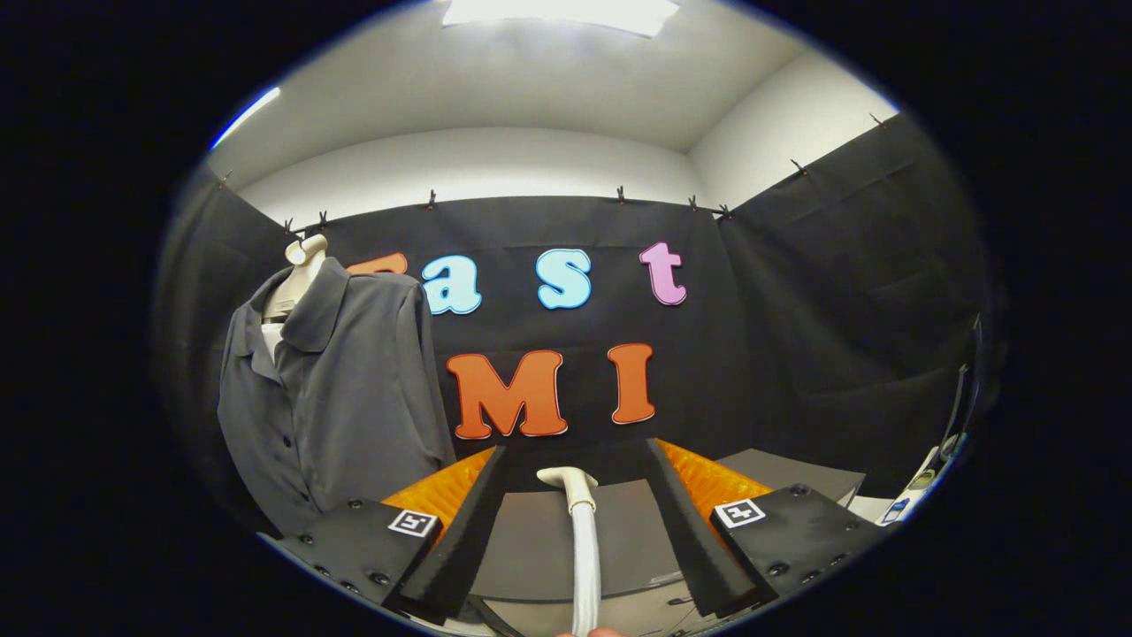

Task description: Iron the clothes twice with a garment steamer, once on the left side and once on the right side.

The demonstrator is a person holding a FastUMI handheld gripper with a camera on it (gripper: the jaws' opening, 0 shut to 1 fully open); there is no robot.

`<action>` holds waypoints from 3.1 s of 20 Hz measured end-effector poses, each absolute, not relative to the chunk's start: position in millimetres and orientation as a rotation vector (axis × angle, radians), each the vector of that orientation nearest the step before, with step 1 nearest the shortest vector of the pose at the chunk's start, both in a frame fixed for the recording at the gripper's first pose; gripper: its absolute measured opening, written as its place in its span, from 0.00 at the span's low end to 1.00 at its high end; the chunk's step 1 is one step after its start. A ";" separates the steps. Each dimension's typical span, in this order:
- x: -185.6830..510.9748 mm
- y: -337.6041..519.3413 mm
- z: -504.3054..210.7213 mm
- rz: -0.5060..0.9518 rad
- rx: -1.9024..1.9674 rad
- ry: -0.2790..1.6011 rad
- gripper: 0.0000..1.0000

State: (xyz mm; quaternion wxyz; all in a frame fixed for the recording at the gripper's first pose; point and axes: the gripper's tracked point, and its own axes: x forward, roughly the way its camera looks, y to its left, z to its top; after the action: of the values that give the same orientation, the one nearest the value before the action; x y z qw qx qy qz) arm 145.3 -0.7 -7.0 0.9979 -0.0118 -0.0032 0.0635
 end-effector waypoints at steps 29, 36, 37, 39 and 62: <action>353.9 4.3 -214.7 0.302 -0.225 0.786 0.88; 344.4 3.8 -238.2 0.314 -0.193 0.850 0.62; 342.9 3.5 -240.3 0.315 -0.182 0.854 0.60; 338.2 2.9 -239.7 0.315 -0.137 0.859 0.59; 238.9 29.4 -161.2 0.156 -0.142 0.417 0.51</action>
State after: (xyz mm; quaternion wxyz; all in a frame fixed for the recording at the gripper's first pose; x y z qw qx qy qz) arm 238.9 29.4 -161.2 0.9728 -0.0702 0.2066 0.0773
